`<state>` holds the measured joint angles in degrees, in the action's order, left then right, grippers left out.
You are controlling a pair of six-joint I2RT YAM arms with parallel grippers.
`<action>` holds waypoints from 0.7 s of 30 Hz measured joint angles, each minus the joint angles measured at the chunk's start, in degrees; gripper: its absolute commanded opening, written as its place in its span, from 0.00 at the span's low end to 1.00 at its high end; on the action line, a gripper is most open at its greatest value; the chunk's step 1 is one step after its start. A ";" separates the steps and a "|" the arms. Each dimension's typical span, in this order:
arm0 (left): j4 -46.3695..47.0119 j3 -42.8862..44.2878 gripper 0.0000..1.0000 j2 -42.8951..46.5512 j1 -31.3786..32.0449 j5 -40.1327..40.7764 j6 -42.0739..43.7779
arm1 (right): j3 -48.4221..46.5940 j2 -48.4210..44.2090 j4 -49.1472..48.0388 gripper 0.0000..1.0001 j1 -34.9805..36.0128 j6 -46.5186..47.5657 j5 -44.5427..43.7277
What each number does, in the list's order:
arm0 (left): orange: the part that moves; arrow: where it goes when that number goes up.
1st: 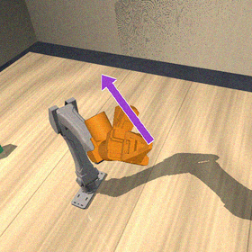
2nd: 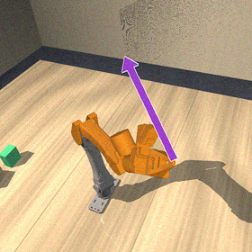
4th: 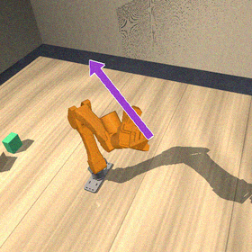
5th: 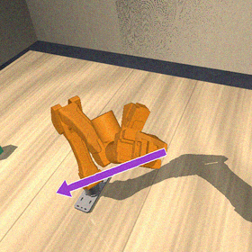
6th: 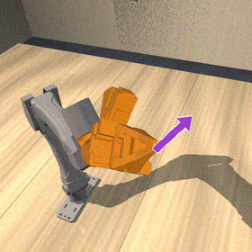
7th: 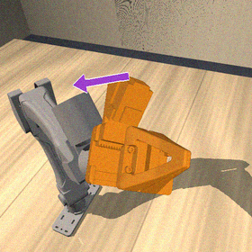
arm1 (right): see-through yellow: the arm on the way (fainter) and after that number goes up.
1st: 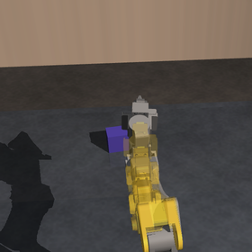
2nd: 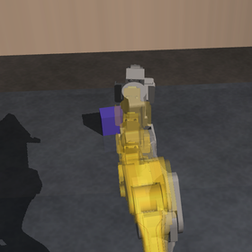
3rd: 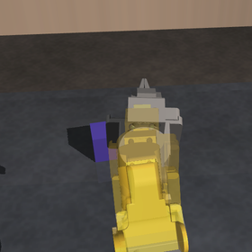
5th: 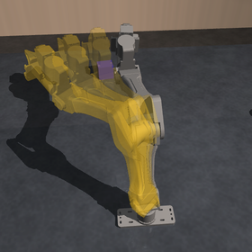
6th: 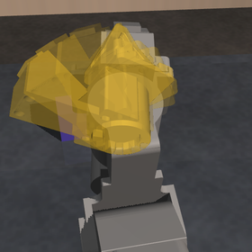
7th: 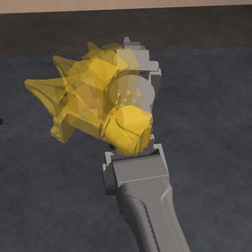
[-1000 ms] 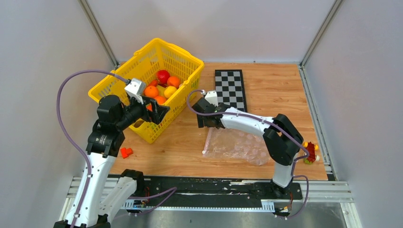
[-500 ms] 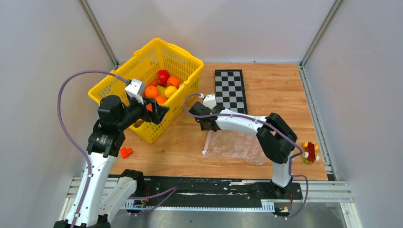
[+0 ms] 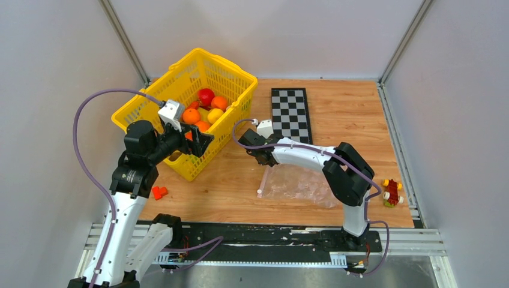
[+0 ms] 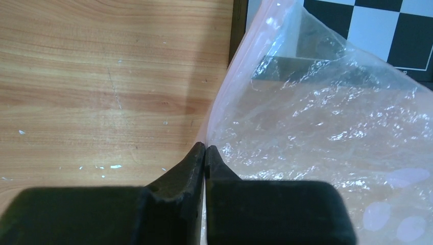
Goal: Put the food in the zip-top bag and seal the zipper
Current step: Pick up the zipper food storage bag at the center of the board.
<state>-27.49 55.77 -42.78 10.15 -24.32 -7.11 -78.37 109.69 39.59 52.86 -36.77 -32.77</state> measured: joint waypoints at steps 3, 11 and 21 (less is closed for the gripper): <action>0.00 -0.02 1.00 -0.02 0.00 0.00 0.00 | 0.02 0.00 0.00 0.00 0.00 0.00 0.04; 0.00 -0.22 1.00 -0.09 0.00 -0.81 0.00 | 3.23 -1.92 -2.45 0.00 -0.02 1.49 1.90; -2.16 2.19 0.99 -3.06 12.07 -1.01 1.11 | 21.42 -30.34 -18.58 0.00 -2.05 4.55 14.01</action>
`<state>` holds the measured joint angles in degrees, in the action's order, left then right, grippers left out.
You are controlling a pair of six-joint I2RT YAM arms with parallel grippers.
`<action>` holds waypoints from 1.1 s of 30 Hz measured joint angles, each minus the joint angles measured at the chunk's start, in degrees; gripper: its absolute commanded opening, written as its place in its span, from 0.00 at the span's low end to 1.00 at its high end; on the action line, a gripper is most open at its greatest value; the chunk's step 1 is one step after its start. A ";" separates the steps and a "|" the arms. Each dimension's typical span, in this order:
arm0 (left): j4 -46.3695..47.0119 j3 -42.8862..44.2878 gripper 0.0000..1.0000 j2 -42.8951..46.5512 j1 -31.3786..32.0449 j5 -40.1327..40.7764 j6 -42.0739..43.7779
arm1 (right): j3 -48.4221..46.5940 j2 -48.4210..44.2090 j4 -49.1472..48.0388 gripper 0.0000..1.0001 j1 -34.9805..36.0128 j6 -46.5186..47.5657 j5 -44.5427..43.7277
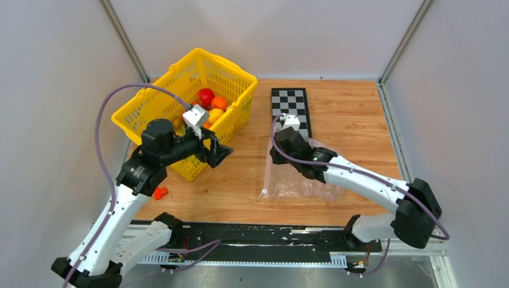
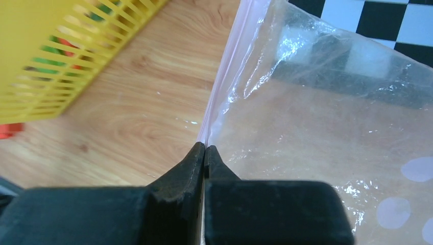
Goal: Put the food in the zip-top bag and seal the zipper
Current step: Pick up the zipper food storage bag at the center of the board, then open the zipper of the food storage bag at the center of the board.
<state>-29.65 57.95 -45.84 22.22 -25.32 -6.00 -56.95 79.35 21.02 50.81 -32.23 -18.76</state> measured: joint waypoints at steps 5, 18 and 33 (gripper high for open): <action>1.95 0.52 0.85 -4.09 16.68 8.31 -1.33 | 4.57 -8.35 -3.85 0.00 -2.67 -0.20 3.72; 19.15 -6.12 0.83 -18.62 31.56 22.56 -14.45 | 9.88 -23.76 -3.28 0.00 -2.95 -0.85 4.92; 35.36 -9.60 0.60 -27.91 32.17 15.74 -22.49 | 6.10 -23.45 4.52 0.00 -2.95 -0.68 5.40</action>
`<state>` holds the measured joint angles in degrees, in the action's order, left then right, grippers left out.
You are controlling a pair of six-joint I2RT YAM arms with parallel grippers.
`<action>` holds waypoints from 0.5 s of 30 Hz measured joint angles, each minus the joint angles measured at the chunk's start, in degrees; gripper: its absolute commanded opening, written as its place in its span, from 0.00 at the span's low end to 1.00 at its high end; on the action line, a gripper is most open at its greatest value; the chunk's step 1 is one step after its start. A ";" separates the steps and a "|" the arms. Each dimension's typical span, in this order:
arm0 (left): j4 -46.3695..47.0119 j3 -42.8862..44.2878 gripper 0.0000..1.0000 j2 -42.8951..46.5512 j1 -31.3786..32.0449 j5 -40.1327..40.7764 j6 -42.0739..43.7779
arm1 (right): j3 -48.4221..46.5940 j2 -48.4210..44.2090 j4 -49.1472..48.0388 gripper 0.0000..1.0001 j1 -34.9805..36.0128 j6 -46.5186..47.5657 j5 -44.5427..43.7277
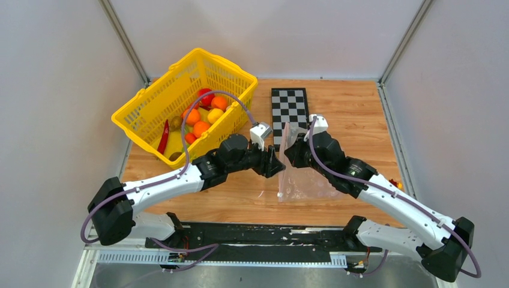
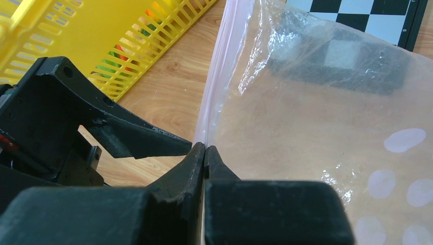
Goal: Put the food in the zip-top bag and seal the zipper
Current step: Open the zipper of the food storage bag at the center of the board.
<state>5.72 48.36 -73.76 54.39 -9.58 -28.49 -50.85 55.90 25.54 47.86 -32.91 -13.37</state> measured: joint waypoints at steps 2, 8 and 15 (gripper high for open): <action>0.57 -0.15 0.56 -0.02 0.00 0.22 -0.15 | -0.50 0.00 0.52 0.00 0.00 0.04 0.07; 1.55 -0.31 0.51 -0.02 0.00 0.17 -0.26 | -1.09 0.00 1.25 0.00 0.00 0.20 1.09; 3.63 -0.66 0.32 -0.13 0.00 -0.02 -0.96 | -1.86 0.00 1.90 0.00 0.00 0.37 2.51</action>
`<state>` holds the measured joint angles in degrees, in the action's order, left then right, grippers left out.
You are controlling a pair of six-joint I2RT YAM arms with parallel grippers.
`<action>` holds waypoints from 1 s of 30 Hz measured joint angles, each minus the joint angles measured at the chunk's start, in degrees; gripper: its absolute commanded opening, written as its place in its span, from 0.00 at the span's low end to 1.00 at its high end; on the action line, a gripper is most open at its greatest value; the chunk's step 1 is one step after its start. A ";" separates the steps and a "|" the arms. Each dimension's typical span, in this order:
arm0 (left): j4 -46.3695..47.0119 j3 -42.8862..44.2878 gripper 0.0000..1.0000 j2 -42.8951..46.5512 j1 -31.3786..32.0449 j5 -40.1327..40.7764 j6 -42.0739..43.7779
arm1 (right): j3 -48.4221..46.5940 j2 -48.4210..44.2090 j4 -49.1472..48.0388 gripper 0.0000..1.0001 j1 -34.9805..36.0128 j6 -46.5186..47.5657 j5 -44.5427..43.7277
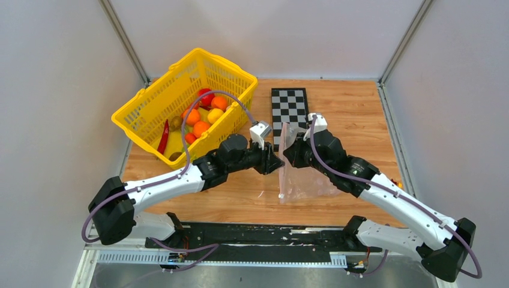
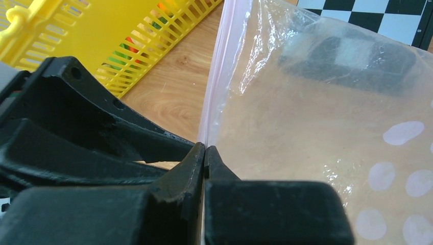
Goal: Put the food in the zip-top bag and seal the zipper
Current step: Open the zipper of the food storage bag at the center of the board.
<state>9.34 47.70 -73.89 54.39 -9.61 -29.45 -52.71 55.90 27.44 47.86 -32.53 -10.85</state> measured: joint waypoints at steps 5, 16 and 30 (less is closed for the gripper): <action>-0.35 0.02 0.10 -0.96 0.00 0.74 0.09 | -3.87 0.55 4.02 0.00 0.00 3.76 0.48; -5.03 0.42 0.00 -1.11 0.02 10.32 0.39 | -20.33 6.64 26.05 0.00 0.00 12.20 -5.05; -7.34 1.66 0.45 -0.92 0.02 13.53 1.20 | -21.84 6.99 34.21 0.00 0.00 10.97 -7.89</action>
<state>2.00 49.36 -74.81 54.41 3.92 -28.25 -74.54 62.89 61.65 47.86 -21.56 -18.74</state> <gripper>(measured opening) 0.343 0.011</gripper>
